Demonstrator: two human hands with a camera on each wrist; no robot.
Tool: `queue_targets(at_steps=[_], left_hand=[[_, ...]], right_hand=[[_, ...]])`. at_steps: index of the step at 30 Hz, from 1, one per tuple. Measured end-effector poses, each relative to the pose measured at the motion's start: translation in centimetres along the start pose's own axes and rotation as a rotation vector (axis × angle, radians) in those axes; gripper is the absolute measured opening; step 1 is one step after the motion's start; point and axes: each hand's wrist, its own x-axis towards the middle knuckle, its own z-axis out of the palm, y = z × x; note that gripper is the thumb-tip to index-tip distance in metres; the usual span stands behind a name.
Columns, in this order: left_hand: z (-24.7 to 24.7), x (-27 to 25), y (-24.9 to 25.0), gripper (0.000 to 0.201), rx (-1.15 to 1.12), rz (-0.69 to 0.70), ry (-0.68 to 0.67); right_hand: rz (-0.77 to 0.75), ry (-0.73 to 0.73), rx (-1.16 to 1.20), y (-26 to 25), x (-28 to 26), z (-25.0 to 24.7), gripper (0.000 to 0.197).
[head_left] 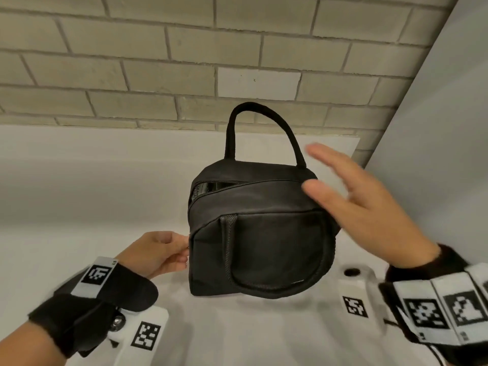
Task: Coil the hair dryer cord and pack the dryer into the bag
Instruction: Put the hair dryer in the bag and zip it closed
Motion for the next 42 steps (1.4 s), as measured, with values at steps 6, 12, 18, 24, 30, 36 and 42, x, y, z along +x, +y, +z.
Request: queue_targets(at_steps=[6, 12, 18, 24, 30, 36, 42], left_hand=[[-1.8, -0.9, 2.9, 0.021, 0.146, 0.072, -0.001], [-2.5, -2.3, 6.8, 0.016, 0.196, 0.234, 0.070], [-1.4, -4.2, 9.9, 0.020, 0.585, 0.397, 0.134], [-1.3, -4.5, 9.8, 0.020, 0.715, 0.424, 0.139], [-1.9, -3.9, 8.2, 0.022, 0.579, 0.492, 0.054], [-1.8, -2.7, 5.1, 0.007, 0.315, 0.637, 0.083], [-1.5, -1.1, 3.3, 0.028, 0.243, 0.795, 0.084]], right_hand=[[-0.390, -0.422, -0.430, -6.4, 3.8, 3.8, 0.050], [-0.295, -0.491, -0.461, -5.9, 5.4, 7.9, 0.044], [-0.301, -0.114, -0.534, -6.2, 4.8, 10.5, 0.056], [-0.259, -0.117, -0.392, -6.8, 5.5, 11.9, 0.026], [-0.227, -0.124, -0.463, -6.8, 6.4, 12.0, 0.022], [-0.262, 0.007, -0.472, -6.5, 6.4, 12.3, 0.023], [-0.324, 0.241, -0.506, -6.9, 6.2, 12.8, 0.018]])
